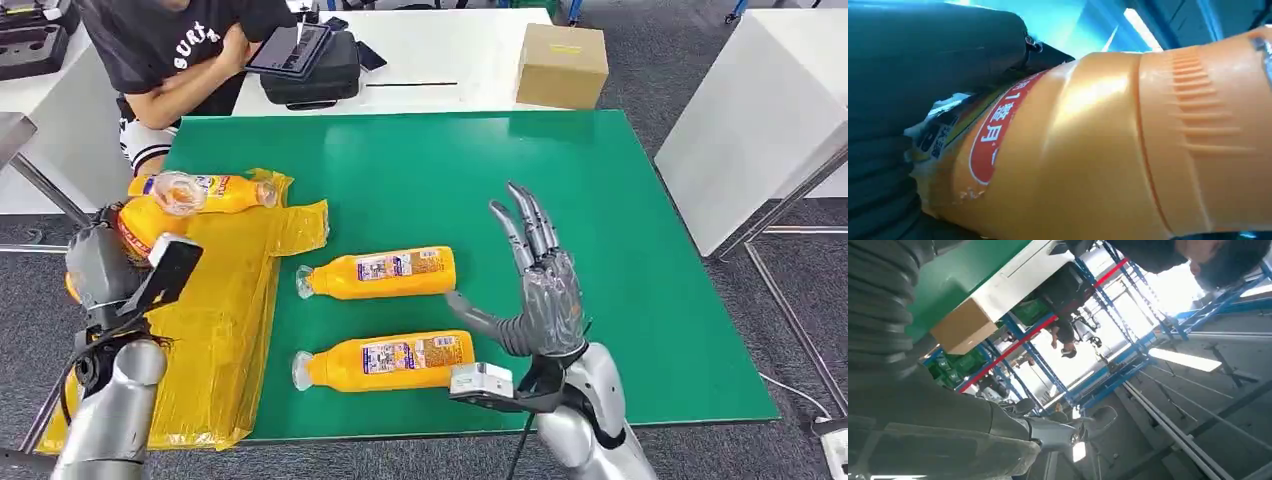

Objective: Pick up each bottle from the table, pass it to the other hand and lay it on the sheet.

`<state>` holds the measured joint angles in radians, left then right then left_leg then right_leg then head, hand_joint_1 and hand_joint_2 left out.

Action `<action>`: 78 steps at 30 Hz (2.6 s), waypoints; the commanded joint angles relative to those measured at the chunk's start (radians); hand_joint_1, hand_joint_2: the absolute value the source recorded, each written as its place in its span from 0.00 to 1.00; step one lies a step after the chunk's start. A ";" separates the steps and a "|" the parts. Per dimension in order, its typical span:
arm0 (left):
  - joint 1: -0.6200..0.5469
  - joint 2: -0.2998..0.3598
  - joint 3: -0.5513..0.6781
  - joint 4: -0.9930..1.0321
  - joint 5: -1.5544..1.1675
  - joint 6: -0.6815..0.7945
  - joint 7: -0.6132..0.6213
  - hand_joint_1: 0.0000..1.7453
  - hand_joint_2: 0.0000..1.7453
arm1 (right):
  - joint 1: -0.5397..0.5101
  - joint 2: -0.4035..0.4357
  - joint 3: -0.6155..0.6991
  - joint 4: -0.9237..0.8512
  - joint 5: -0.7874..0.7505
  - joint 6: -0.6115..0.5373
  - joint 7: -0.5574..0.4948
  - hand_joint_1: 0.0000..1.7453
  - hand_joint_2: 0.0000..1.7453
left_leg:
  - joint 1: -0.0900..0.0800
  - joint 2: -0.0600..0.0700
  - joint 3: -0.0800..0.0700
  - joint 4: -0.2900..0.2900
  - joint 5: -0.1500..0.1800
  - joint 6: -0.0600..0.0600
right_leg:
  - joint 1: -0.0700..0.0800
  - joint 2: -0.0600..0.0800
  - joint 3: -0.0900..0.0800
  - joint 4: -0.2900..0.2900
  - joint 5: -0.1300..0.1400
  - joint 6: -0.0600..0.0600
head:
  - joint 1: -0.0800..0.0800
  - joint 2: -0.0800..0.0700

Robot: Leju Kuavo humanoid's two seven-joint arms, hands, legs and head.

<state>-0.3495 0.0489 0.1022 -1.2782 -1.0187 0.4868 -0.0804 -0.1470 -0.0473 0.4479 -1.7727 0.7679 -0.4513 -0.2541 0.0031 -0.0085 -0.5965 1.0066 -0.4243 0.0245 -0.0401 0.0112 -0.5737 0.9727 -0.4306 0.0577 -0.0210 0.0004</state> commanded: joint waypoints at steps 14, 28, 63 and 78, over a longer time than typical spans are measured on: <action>-0.196 0.058 -0.153 0.614 -0.358 0.091 0.094 1.00 1.00 | -0.074 -0.052 0.067 0.124 -0.078 0.043 -0.022 0.00 1.00 | 0.001 -0.001 0.002 -0.001 0.000 -0.001 | 0.002 -0.003 0.004 -0.001 0.000 -0.004 | 0.000 0.000; -0.242 0.003 -0.146 0.738 -0.224 0.006 0.007 0.00 1.00 | -0.112 -0.058 0.115 0.223 -0.125 0.021 -0.039 0.00 1.00 | 0.001 -0.001 0.000 0.000 0.000 -0.001 | 0.001 -0.002 0.002 -0.001 0.000 -0.003 | 0.000 0.000; -0.166 -0.031 0.021 0.556 0.570 -0.684 -0.351 0.00 1.00 | -0.144 -0.073 0.123 0.327 0.056 -0.013 0.098 0.00 1.00 | 0.000 0.001 0.004 -0.001 0.000 -0.001 | 0.001 0.000 0.005 -0.001 0.001 -0.004 | 0.000 0.000; 0.222 -0.028 -0.189 -0.159 0.949 -0.754 -0.271 0.00 1.00 | -0.279 -0.038 0.102 0.514 0.349 0.117 0.279 0.00 1.00 | 0.000 0.003 0.000 0.000 0.000 -0.002 | 0.000 0.002 0.001 0.000 0.001 -0.002 | 0.000 0.000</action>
<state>-0.2752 0.0179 0.0111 -1.1400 -0.0813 -0.2996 -0.3617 -0.2630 -0.1187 0.5299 -1.4874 1.0814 -0.4006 -0.0016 0.0029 -0.0092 -0.5978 1.0063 -0.4237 0.0235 -0.0402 0.0106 -0.5734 0.9726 -0.4305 0.0575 -0.0210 0.0000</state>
